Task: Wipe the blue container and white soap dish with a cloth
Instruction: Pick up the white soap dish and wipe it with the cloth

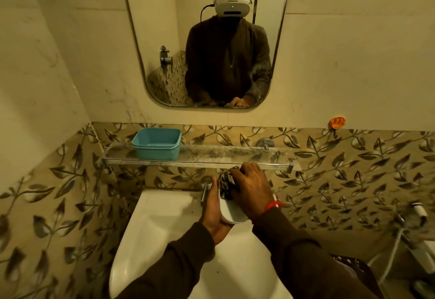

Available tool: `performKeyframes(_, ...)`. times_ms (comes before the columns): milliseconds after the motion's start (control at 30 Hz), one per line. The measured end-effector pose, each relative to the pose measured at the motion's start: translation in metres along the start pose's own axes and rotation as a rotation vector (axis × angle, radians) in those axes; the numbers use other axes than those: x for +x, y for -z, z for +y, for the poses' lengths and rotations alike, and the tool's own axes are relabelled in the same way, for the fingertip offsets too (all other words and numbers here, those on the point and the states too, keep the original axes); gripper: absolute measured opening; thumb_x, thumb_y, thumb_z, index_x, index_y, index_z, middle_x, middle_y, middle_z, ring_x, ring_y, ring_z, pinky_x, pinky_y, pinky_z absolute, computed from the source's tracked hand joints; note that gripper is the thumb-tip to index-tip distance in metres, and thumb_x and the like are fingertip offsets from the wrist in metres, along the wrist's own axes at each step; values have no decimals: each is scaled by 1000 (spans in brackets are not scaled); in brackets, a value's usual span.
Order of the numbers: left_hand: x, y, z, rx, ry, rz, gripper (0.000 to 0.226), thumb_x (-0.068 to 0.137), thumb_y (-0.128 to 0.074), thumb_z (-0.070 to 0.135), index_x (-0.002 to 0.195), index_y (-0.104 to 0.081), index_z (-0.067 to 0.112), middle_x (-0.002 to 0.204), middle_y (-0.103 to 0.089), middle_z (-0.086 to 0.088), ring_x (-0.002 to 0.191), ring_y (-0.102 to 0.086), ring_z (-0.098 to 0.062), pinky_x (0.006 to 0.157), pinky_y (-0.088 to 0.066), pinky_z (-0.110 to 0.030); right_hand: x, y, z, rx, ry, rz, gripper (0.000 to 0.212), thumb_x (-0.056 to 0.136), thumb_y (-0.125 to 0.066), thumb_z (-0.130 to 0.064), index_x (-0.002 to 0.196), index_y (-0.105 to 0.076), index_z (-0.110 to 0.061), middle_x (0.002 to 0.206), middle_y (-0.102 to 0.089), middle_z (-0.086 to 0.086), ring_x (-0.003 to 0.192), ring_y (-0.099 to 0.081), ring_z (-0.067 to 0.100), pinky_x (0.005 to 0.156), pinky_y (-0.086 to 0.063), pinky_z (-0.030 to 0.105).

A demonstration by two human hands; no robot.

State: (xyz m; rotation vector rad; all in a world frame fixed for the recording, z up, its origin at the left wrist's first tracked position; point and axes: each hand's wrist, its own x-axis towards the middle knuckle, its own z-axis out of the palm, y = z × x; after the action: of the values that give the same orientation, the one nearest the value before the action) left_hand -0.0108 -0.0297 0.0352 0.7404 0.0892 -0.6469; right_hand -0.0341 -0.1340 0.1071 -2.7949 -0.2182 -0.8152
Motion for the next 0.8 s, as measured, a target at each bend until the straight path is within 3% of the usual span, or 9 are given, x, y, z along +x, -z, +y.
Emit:
performKeyframes(133,-7,9,8,-43,22,-43,67,86,-51,62,128,-67,13,124,-70,-25,108,-70,-39,82,-60,-52,-1,8,-5,219,98,-213,31,80,-67,-10,111,-68,-6,108,-64,17,104,-51,35,86,-42,41)
performKeyframes(233,-11,19,22,15,65,-72,65,92,-45,65,123,-72,15,122,-72,-23,109,-71,-38,84,-60,-52,-9,16,-11,241,319,-384,31,79,-71,-16,110,-69,-13,112,-62,11,105,-47,31,87,-42,40)
performKeyframes(300,-13,17,31,78,93,-101,64,91,-47,66,120,-73,16,119,-73,-21,108,-71,-36,87,-59,-50,-14,23,-14,202,367,-409,38,75,-76,-22,113,-67,-18,114,-60,9,108,-46,30,89,-42,41)
performKeyframes(367,-14,8,39,70,85,-122,63,90,-51,65,119,-74,15,116,-74,-20,106,-72,-34,88,-58,-48,-9,27,-13,155,344,-325,43,72,-78,-20,114,-67,-17,110,-61,13,105,-50,33,86,-46,43)
performKeyframes(467,-14,-7,38,31,70,-133,61,91,-50,62,114,-76,12,114,-74,-21,103,-72,-35,85,-58,-48,5,38,-10,154,239,-152,42,66,-80,-13,107,-69,-12,95,-62,17,88,-57,37,69,-53,44)
performKeyframes(600,-11,-18,30,52,8,-128,60,96,-41,61,125,-69,17,117,-72,-21,98,-71,-37,78,-57,-47,19,41,-5,125,6,-18,39,70,-76,-17,107,-61,-14,99,-64,11,87,-60,32,63,-51,35)
performKeyframes(700,-11,-28,30,19,-35,-109,59,99,-37,60,125,-71,19,124,-70,-21,110,-69,-36,91,-56,-50,20,38,-8,38,-44,64,39,65,-80,-22,97,-59,-14,85,-66,10,72,-62,32,54,-47,31)
performKeyframes(800,-10,-30,31,32,-92,-105,60,99,-36,61,119,-75,19,122,-73,-19,110,-71,-33,85,-60,-46,21,39,-12,-64,-29,93,39,64,-81,-27,96,-62,-14,81,-68,10,68,-64,32,53,-49,32)
